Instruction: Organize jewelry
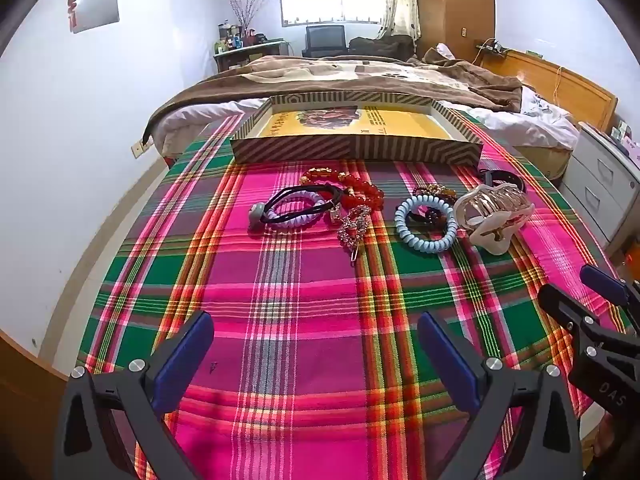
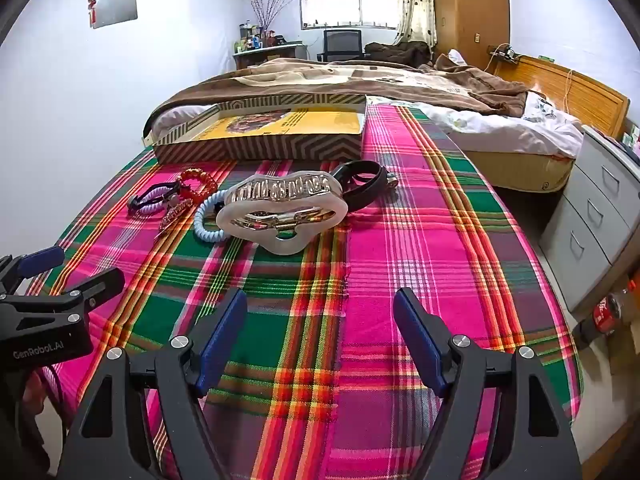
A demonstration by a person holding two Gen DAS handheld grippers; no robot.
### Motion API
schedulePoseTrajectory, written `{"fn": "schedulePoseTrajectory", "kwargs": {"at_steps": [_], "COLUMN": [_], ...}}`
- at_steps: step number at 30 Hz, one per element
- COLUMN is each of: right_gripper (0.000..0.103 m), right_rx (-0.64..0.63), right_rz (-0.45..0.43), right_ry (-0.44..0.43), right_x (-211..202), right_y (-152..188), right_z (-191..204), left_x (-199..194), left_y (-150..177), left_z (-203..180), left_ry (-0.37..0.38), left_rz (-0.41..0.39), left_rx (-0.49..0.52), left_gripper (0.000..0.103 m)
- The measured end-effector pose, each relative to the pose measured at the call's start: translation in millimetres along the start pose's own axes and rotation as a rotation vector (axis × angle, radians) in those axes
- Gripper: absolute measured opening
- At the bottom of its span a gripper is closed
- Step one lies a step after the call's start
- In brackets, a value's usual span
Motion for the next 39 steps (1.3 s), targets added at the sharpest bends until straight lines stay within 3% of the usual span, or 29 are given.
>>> {"fn": "schedulePoseTrajectory", "kwargs": {"at_steps": [9,14,39], "right_gripper": [0.076,0.076,0.076], "right_rx": [0.004,0.005,-0.014], "right_rz": [0.003,-0.015,-0.018], "right_ry": [-0.001,-0.003,-0.014], "right_x": [1,0,-4], "right_y": [-3,-5,-11], "right_z": [0,4,12], "left_x": [-1,-5,-11], "left_y": [-2,-6,-9], "left_z": [3,11,15], "left_ry": [0.05,0.023,0.031], "left_rz": [0.01,-0.002,-0.013], "left_rx": [-0.037,-0.035,-0.049], "left_gripper": [0.103,0.103,0.103]}}
Point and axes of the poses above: each gripper's, at about its wrist camera, not at the fingertips, and x roughly the way its jaws point, z to its left, y to its underside, the point moved 2 cm from there along x, roughly the way its jaws point, and after that the axes turned 1 degree about -y, right-handed, at the moved point
